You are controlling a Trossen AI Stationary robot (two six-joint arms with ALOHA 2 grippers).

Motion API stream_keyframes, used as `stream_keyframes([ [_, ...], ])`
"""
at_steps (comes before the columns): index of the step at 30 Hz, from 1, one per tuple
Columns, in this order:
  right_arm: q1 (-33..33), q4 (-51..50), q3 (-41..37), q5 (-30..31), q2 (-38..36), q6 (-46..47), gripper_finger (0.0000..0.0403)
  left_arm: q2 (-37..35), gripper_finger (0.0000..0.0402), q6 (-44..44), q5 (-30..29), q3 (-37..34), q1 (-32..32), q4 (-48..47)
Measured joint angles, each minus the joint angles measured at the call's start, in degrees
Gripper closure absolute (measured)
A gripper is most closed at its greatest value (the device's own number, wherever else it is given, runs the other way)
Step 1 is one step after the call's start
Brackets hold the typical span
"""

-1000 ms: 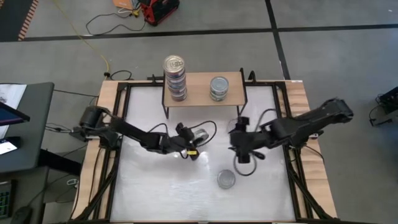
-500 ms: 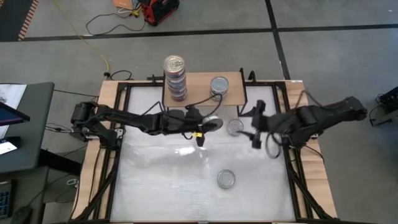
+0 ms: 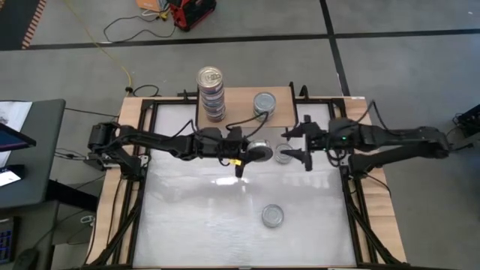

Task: Stack canned seafood by type on shelf
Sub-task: Stack the green tuna can on top of the green tuna can

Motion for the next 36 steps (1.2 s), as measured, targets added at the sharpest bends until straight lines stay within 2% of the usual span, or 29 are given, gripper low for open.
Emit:
stream_keyframes([
  [6, -0.73, 7.2, 0.02, -4.32, 4.97, -1.78, 0.0085, 0.0, 0.0278, 0.66, -0.54, 0.0, -0.04, -0.22],
  [11, -1.16, 8.31, 0.02, -4.57, 7.06, -2.2, 0.0085, 0.02, 0.0285, 1.53, 0.03, 0.0, 0.04, -0.2],
  [22, -1.51, 17.61, 0.04, -5.79, 11.61, -2.18, 0.009, 0.02, 0.0282, 2.36, 0.96, 0.0, 0.0, 0.76],
  [29, -1.47, 20.09, 0.04, -6.93, 11.48, -1.23, 0.0145, 0.02, 0.0279, 2.58, 2.1, 0.0, -0.11, 0.73],
  [36, -1.45, 20.4, 0.04, -8.07, 13.39, 1.51, 0.0234, 0.02, 0.0284, 4.12, 2.32, -0.07, -0.09, 0.73],
])
